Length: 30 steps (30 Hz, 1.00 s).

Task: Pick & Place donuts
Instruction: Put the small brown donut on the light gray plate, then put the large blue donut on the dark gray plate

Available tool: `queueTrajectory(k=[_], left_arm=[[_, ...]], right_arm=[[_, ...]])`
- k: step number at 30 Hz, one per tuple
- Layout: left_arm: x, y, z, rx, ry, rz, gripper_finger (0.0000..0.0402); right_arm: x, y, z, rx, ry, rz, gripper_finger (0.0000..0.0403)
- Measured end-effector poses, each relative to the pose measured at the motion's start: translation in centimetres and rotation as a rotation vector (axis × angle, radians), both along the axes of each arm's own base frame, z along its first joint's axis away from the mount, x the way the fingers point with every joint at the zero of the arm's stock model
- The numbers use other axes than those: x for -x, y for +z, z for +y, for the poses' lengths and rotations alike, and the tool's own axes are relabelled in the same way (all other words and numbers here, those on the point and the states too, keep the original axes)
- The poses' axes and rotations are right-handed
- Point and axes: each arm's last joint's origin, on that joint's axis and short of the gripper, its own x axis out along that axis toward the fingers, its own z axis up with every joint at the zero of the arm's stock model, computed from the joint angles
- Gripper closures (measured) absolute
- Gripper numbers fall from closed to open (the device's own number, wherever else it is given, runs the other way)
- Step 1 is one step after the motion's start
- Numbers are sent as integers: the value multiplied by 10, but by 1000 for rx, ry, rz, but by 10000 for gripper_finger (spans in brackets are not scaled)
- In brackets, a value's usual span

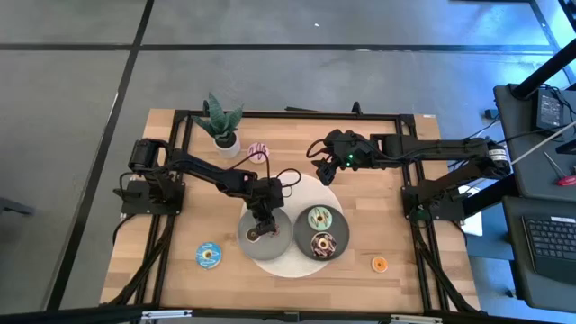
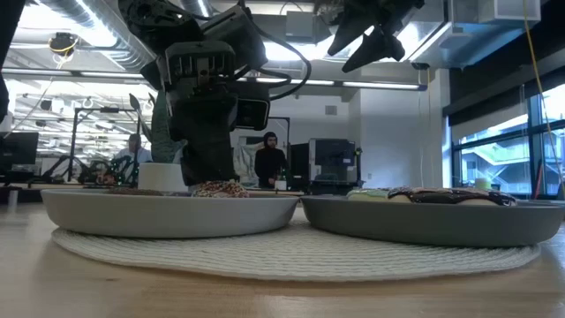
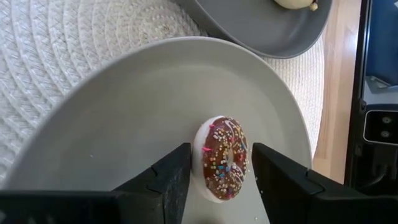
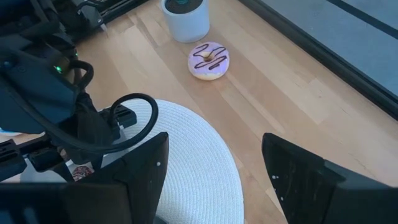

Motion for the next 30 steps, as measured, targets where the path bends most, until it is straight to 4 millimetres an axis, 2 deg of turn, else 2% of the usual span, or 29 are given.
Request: queueTrajectory(k=[5, 17, 20, 24, 30], left_arm=[[1, 4, 0, 3, 5, 0, 235], [11, 40, 13, -11, 41, -94, 235], [21, 57, 16, -35, 61, -102, 235], [46, 82, 16, -74, 117, -63, 235], [89, 105, -5, -87, 257, 116, 235]], right_arm=[[0, 0, 0, 0, 0, 1, 143], [0, -1, 0, 16, 15, 16, 144], [0, -1, 0, 19, 17, 17, 144], [0, -1, -1, 49, 42, 30, 144], [-2, 2, -1, 81, 56, 0, 144]])
